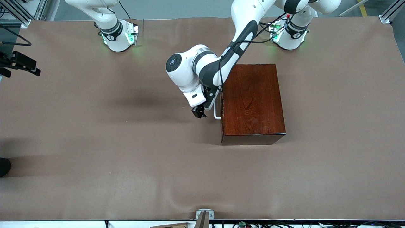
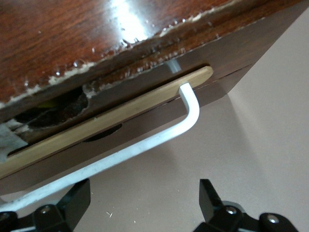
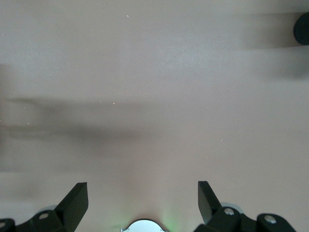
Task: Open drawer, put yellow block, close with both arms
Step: 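Push the drawer shut with the left gripper while the right arm retracts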
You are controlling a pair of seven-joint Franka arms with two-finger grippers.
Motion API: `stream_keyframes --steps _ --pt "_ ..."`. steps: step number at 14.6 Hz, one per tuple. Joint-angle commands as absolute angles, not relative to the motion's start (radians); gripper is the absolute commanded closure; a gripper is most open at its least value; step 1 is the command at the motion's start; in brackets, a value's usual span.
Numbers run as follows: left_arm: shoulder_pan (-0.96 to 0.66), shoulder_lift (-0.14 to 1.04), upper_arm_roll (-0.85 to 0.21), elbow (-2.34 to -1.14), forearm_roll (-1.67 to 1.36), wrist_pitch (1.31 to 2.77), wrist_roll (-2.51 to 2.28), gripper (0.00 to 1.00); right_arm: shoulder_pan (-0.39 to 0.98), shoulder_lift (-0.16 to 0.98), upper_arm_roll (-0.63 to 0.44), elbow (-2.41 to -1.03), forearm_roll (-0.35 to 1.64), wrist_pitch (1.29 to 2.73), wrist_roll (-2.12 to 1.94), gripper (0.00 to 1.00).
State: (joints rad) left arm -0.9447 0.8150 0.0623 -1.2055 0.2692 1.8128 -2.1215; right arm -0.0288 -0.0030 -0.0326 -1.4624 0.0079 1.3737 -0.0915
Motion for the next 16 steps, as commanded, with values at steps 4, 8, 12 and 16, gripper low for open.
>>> stream_keyframes --steps 4,8,12,16 --pt "-0.945 0.792 0.071 -1.204 0.278 1.778 -2.12 0.0 -0.041 -0.048 -0.021 -1.508 -0.005 1.42 -0.107 0.0" --pt "-0.943 0.766 0.063 -1.187 0.276 1.819 -2.041 0.0 -0.037 -0.048 -0.018 -1.511 -0.032 1.43 -0.103 0.0" --pt "-0.919 0.658 0.063 -1.19 0.264 1.841 -1.913 0.0 -0.038 -0.046 -0.018 -1.511 -0.034 1.43 -0.104 0.0" --pt "-0.855 0.529 0.06 -1.224 0.238 1.793 -1.59 0.0 -0.038 -0.046 -0.018 -1.509 -0.032 1.427 -0.1 0.0"
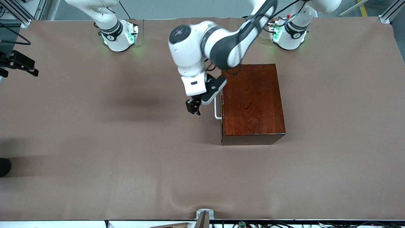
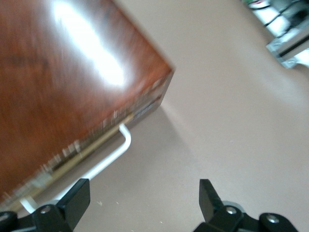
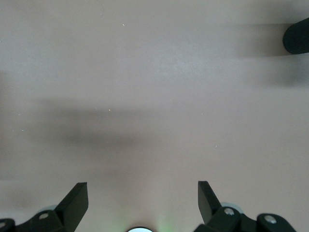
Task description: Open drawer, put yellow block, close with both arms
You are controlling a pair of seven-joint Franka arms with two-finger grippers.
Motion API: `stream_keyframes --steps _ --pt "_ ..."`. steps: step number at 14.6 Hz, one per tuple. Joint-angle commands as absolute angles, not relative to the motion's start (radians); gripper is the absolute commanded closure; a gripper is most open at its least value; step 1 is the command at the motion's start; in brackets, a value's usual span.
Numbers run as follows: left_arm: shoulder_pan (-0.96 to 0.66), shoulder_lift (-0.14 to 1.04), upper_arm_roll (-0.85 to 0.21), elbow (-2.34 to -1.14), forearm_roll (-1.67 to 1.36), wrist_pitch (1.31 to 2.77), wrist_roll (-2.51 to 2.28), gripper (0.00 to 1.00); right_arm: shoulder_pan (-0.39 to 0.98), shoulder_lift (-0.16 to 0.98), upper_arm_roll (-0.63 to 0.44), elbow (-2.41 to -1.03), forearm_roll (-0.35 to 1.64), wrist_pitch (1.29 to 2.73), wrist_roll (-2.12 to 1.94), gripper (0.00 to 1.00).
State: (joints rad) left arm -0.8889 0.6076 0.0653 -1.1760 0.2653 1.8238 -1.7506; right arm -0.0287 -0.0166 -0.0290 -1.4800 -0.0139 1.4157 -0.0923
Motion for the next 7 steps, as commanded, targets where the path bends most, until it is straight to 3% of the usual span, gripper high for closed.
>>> stream_keyframes --steps 1,7 --pt "-0.835 0.508 0.06 -1.223 0.2 1.757 -1.501 0.0 -0.038 -0.046 -0.018 -1.509 -0.032 1.427 -0.1 0.0" --pt "-0.747 0.382 0.061 -1.23 0.172 1.493 -1.039 0.0 -0.038 -0.044 -0.018 -1.503 -0.032 1.427 -0.1 0.0"
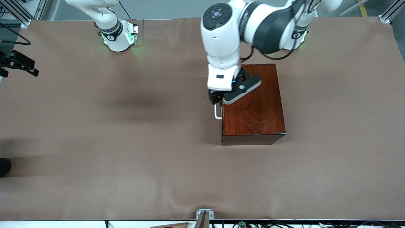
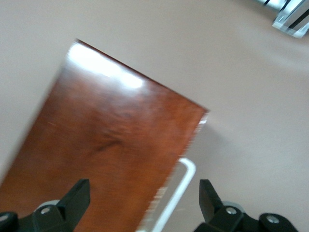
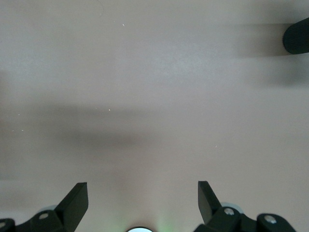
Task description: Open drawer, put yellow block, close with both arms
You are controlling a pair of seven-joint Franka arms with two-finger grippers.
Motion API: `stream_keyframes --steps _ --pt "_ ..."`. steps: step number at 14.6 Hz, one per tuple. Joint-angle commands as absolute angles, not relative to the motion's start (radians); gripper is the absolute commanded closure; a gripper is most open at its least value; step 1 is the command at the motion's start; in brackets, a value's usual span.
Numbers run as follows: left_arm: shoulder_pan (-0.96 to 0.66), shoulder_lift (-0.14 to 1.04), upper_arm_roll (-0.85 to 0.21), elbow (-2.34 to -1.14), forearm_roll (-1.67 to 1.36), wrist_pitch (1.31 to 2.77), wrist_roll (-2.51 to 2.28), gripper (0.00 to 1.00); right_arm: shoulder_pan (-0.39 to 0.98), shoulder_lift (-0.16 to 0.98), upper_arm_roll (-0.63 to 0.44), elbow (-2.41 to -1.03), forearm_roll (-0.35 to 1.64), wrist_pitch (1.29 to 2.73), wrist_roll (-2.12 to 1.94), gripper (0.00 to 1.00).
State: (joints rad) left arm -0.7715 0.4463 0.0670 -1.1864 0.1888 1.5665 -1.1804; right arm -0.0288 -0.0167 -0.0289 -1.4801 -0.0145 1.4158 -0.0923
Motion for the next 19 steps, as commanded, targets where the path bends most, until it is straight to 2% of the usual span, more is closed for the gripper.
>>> stream_keyframes --steps 1,5,9,19 --pt "-0.723 0.346 0.061 -1.25 0.172 1.456 -0.958 0.0 -0.038 -0.044 -0.018 -1.503 -0.032 1.427 -0.1 0.0" --pt "-0.625 0.171 0.061 -1.406 0.172 1.454 -0.691 0.0 -0.041 -0.041 -0.021 -1.5 -0.029 1.428 -0.098 0.0" --pt "-0.528 0.095 0.061 -1.485 0.181 1.463 -0.548 0.0 -0.046 -0.041 -0.023 -1.502 -0.025 1.428 -0.098 0.0" --pt "-0.312 -0.026 0.061 -1.526 0.173 1.439 -0.225 0.0 -0.044 -0.041 -0.021 -1.502 -0.02 1.417 -0.095 0.0"
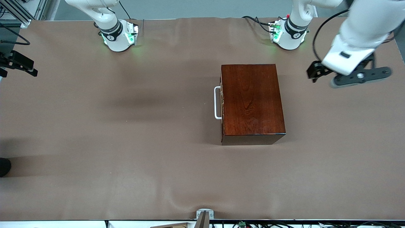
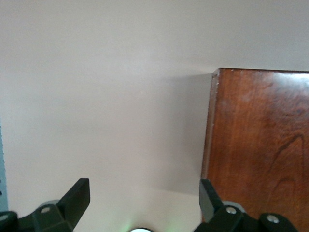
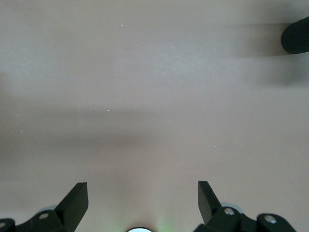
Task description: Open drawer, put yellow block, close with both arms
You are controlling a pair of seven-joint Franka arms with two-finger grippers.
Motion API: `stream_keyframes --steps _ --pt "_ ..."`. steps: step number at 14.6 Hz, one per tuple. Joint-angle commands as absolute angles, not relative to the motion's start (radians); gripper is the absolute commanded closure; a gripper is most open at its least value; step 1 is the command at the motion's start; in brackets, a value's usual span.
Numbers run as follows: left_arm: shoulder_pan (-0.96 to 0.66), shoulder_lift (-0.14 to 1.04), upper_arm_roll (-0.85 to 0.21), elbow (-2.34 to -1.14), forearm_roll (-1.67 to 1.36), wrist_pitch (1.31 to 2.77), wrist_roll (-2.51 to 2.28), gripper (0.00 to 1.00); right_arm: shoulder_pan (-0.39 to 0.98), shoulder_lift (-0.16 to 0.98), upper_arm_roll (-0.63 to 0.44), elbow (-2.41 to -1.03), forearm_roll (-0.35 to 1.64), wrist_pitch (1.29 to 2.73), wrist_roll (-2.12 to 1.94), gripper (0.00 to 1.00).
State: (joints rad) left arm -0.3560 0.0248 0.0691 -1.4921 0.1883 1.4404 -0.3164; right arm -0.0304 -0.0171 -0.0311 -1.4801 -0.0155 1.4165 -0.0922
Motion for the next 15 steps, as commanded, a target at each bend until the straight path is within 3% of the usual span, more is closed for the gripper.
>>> stream_keyframes --steps 1,6,10,13,15 --pt "-0.289 -0.031 0.061 -1.525 0.172 1.442 -0.154 0.0 -0.046 -0.041 -0.023 -1.502 -0.02 1.417 -0.095 0.0" --pt "-0.195 -0.04 0.048 -1.526 0.109 1.471 -0.101 0.0 -0.045 -0.043 -0.023 -1.5 -0.02 1.41 -0.095 0.0" --pt "-0.081 -0.046 -0.067 -1.558 0.071 1.494 -0.083 0.0 -0.037 -0.043 -0.018 -1.499 -0.02 1.41 -0.095 0.0" --pt "0.049 -0.106 -0.161 -1.652 -0.004 1.577 -0.068 0.0 -0.028 -0.041 -0.015 -1.494 -0.018 1.41 -0.095 0.0" --pt "0.063 -0.112 -0.176 -1.652 -0.006 1.569 -0.061 0.0 -0.025 -0.041 -0.015 -1.493 -0.018 1.411 -0.095 0.0"
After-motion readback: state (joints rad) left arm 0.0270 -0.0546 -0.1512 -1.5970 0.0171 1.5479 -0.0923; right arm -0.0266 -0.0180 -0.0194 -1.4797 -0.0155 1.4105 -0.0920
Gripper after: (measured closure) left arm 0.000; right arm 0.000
